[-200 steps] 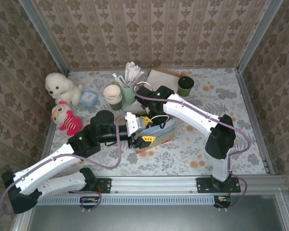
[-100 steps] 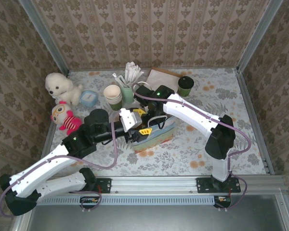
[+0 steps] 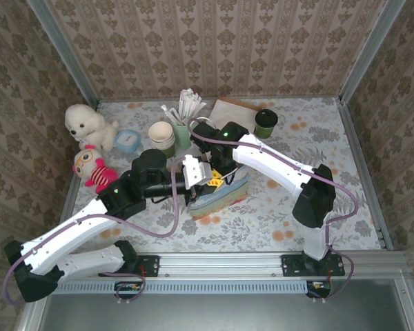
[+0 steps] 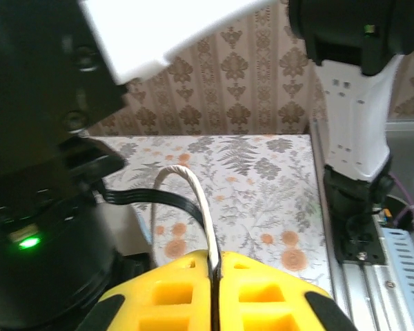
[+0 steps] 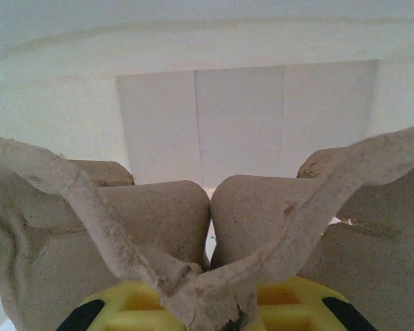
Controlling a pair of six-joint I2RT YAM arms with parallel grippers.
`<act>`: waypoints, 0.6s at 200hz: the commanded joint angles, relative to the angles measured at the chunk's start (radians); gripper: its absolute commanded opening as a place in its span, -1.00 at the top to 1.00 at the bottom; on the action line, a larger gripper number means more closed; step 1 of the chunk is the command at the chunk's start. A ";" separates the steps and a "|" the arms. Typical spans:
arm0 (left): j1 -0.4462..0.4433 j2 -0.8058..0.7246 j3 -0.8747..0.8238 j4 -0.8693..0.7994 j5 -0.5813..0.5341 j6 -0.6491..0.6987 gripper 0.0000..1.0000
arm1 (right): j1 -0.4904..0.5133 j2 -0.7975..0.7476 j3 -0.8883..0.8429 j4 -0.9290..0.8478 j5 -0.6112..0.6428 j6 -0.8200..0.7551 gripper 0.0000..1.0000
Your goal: Pack the takeout coffee
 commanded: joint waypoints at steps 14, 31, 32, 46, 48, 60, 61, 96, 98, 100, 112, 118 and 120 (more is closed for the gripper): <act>0.005 0.025 0.080 -0.121 0.161 0.078 0.96 | 0.011 0.064 0.045 -0.045 -0.052 0.021 0.64; 0.006 0.037 0.098 -0.147 0.153 0.111 0.96 | 0.011 0.090 0.045 -0.061 -0.060 0.026 0.64; 0.006 0.037 0.099 -0.147 0.154 0.113 0.96 | 0.011 0.090 0.045 -0.061 -0.060 0.026 0.64; 0.009 0.036 0.100 -0.149 0.164 0.129 0.93 | 0.015 0.102 0.036 -0.055 -0.061 0.026 0.65; 0.009 0.036 0.100 -0.149 0.167 0.131 0.92 | 0.016 0.103 0.036 -0.055 -0.062 0.026 0.64; 0.015 0.031 0.098 -0.149 0.175 0.134 0.85 | 0.019 0.107 0.031 -0.043 -0.065 0.021 0.64; 0.016 0.030 0.097 -0.149 0.176 0.134 0.85 | 0.019 0.107 0.030 -0.042 -0.065 0.021 0.64; 0.041 0.002 0.064 -0.110 0.166 0.097 0.59 | 0.022 0.106 0.011 0.004 -0.075 0.011 0.65; 0.043 0.001 0.063 -0.106 0.167 0.094 0.58 | 0.022 0.105 0.011 0.004 -0.077 0.009 0.65; 0.045 -0.002 0.060 -0.104 0.170 0.091 0.57 | 0.022 0.105 0.012 0.004 -0.078 0.008 0.65; 0.060 -0.013 0.053 -0.101 0.181 0.081 0.52 | 0.025 0.098 0.011 0.002 -0.069 -0.002 0.65; 0.068 -0.015 0.055 -0.102 0.203 0.077 0.49 | 0.027 0.090 0.003 0.009 -0.060 -0.006 0.65; 0.070 -0.017 0.054 -0.104 0.208 0.076 0.48 | 0.027 0.089 -0.002 0.012 -0.057 -0.007 0.65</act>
